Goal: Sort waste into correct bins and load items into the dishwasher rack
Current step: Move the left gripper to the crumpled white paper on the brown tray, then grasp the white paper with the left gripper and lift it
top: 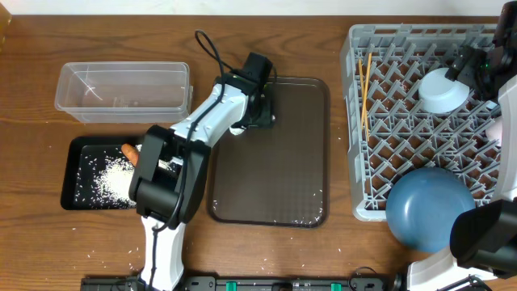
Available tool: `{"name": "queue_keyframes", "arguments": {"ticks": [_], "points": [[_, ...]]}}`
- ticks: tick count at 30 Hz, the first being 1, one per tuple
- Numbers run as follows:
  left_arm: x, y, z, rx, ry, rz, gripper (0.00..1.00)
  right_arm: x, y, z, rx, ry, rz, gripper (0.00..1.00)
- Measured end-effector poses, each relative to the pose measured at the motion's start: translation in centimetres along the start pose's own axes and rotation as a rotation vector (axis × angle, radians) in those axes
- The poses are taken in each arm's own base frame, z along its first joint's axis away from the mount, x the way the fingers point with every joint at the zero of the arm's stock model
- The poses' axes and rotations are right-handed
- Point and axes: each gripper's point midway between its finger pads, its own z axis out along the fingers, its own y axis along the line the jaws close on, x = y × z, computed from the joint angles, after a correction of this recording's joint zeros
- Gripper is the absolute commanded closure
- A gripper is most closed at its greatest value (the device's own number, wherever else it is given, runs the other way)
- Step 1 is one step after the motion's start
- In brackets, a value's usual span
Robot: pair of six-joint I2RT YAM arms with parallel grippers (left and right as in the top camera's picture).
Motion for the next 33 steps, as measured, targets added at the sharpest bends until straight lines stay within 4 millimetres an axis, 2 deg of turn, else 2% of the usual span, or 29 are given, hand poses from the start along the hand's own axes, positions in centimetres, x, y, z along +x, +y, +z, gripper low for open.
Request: {"name": "queue_keyframes", "arguments": {"ticks": [3,4,9,12,14,16,18,22,25,28,33], "points": [[0.0,0.1,0.3,-0.007,0.002,0.001,0.81,0.0,0.0,0.0,0.0,0.0,0.0,0.01],[0.0,0.2,0.3,-0.01,0.0,-0.005,0.93,0.0,0.0,0.0,0.0,0.0,0.0,0.01],[0.3,0.5,0.2,-0.028,0.009,-0.006,0.94,0.0,0.0,0.0,0.0,0.0,0.0,0.01],[1.6,0.9,-0.1,-0.05,0.057,-0.019,0.94,0.0,0.0,0.0,0.0,0.0,0.0,0.01],[2.8,1.1,-1.1,-0.068,0.098,-0.031,0.94,0.0,0.0,0.0,0.0,0.0,0.0,0.01],[3.9,0.9,-3.0,-0.079,0.122,-0.037,0.94,0.0,0.0,0.0,0.0,0.0,0.0,0.01],[4.4,0.5,-5.8,-0.071,0.11,-0.035,0.94,0.0,0.0,0.0,0.0,0.0,0.0,0.01],[3.8,-1.0,-12.8,0.002,-0.022,-0.02,0.94,0.0,0.0,0.0,0.0,0.0,0.0,0.01],[2.8,-0.8,-17.4,0.029,-0.152,-0.025,0.94,0.0,0.0,0.0,0.0,0.0,0.0,0.01],[1.0,0.8,-20.5,-0.028,-0.299,-0.054,0.94,0.0,0.0,0.0,0.0,0.0,0.0,0.01],[-3.2,5.8,-22.9,-0.221,-0.509,-0.159,0.94,0.0,0.0,0.0,0.0,0.0,0.0,0.01]]}}
